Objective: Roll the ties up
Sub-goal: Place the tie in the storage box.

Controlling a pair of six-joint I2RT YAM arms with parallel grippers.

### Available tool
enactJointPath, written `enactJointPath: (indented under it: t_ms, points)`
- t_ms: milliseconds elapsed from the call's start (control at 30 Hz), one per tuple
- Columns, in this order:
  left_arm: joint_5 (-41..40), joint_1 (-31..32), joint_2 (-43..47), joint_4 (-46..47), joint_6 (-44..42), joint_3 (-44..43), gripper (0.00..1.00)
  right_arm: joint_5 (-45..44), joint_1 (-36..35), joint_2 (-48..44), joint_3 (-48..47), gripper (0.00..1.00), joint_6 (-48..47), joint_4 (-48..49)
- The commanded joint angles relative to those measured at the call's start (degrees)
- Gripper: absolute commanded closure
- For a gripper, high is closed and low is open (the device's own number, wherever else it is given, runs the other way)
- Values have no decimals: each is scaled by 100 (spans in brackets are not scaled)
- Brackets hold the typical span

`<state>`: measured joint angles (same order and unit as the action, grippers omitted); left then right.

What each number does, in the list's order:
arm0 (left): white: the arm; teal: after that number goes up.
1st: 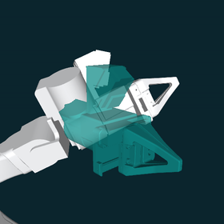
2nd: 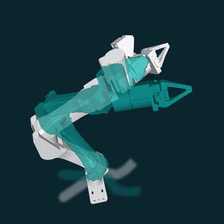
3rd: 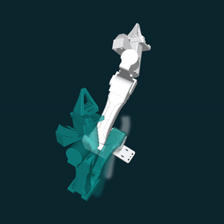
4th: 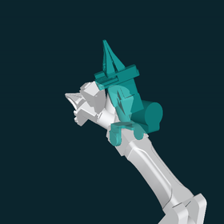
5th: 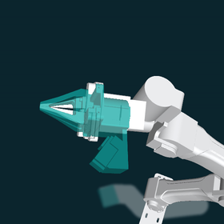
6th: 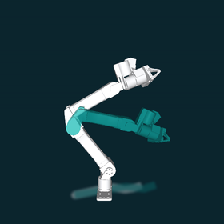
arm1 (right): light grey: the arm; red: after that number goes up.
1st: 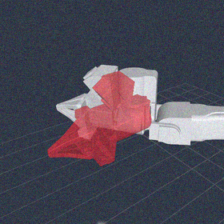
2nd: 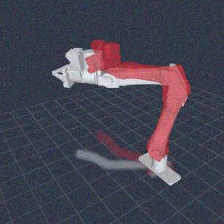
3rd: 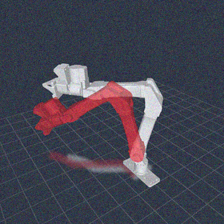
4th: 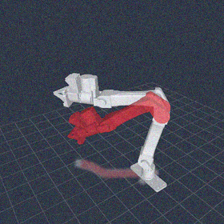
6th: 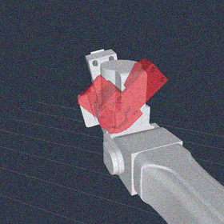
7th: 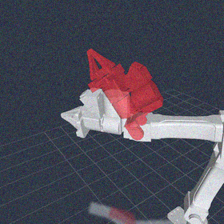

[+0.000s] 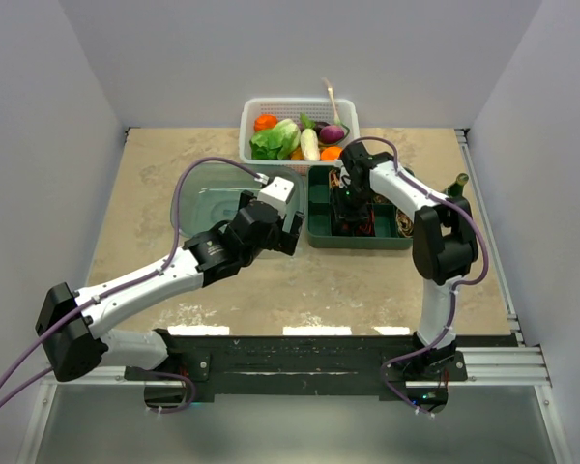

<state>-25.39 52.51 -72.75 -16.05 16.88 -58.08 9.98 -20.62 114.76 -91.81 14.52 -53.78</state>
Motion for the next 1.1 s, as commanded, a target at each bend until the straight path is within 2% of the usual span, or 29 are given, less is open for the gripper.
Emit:
enactJointPath:
  t_ms: [0,133,233,467,667,900,1000,1067]
  points:
    - [-107,-30,-11,85,-115,-282,0,12,41,2,-179,69,-37,-282]
    - [-124,-30,-2,76,-133,-309,0,118,49,134,-179,67,-99,-379]
    - [-133,-30,-11,67,-142,-317,0,22,41,117,-258,62,-143,-502]
    - [-186,-30,15,59,-168,-317,0,-75,41,-269,-522,34,-204,-765]
    - [-195,-39,50,50,-159,-317,0,-189,49,-437,-742,21,-231,-897]
    - [-230,-39,121,41,-142,-282,0,-286,41,-411,-1110,20,-169,-862]
    - [-230,-39,129,32,-133,-274,0,-391,41,-279,-1277,25,-152,-827]
    - [-247,-39,130,15,-124,-274,0,-444,41,-157,-1322,35,-143,-792]
